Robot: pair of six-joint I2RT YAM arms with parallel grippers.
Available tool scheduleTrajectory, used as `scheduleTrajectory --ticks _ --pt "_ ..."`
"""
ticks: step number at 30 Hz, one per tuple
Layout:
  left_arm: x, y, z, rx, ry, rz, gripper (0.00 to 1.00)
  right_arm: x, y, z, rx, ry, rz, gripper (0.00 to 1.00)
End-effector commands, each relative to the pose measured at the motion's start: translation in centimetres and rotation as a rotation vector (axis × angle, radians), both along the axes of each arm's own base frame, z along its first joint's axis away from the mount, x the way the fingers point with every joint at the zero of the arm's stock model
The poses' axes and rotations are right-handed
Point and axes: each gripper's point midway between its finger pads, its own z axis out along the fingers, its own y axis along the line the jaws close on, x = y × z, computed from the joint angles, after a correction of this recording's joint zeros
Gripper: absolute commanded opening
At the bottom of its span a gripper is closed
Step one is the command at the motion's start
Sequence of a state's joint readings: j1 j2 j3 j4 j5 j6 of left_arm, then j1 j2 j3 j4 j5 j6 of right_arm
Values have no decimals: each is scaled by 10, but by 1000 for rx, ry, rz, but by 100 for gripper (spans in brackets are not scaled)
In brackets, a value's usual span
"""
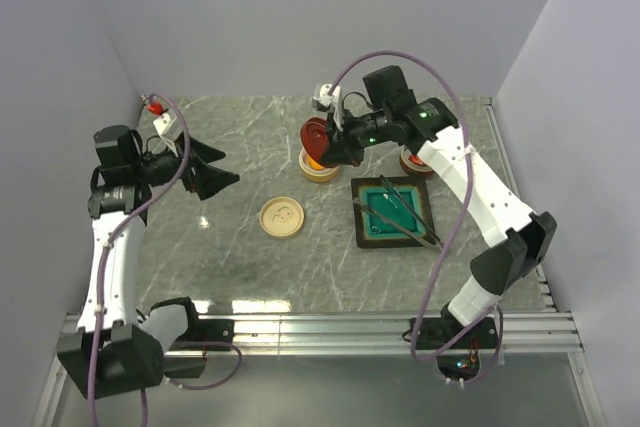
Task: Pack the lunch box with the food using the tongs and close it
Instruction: Pick up the lid of the lunch box with the right arm, then pass the lid of the lunch box from the right arm to the left
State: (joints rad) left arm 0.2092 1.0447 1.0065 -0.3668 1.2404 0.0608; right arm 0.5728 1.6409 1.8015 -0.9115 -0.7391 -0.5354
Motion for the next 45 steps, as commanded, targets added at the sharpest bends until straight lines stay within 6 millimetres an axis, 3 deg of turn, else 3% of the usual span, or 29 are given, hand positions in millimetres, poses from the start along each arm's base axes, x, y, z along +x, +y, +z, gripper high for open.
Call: scheduleTrajectory --ticks 1,3,5,7,11,15,20,24,36,45 --pt "-14 -29 33 19 -233 -108 94 -33 -1 59 132 -6 58 0" --pt "-21 -45 40 44 -317 -142 94 -39 -3 70 140 -19 67 0" --pt "-15 -50 43 65 -370 -79 95 -43 -5 75 144 -16 69 0" --pt "-17 -60 58 43 -469 -64 95 -46 -7 79 152 -26 67 0" --pt "-4 -70 62 50 -503 9 91 -54 -7 80 167 10 71 0" --pt "-4 -92 71 43 -548 6 86 -61 -2 81 175 24 80 0" --pt "4 -113 62 81 -520 7 77 -69 6 80 182 48 94 0" --pt "-4 -128 59 65 -509 -34 72 -73 12 78 179 50 105 0" --pt "-13 -146 58 38 -494 -66 58 -84 20 80 198 89 131 0" --pt "-15 -155 58 18 -434 -107 37 -88 23 83 210 99 145 0"
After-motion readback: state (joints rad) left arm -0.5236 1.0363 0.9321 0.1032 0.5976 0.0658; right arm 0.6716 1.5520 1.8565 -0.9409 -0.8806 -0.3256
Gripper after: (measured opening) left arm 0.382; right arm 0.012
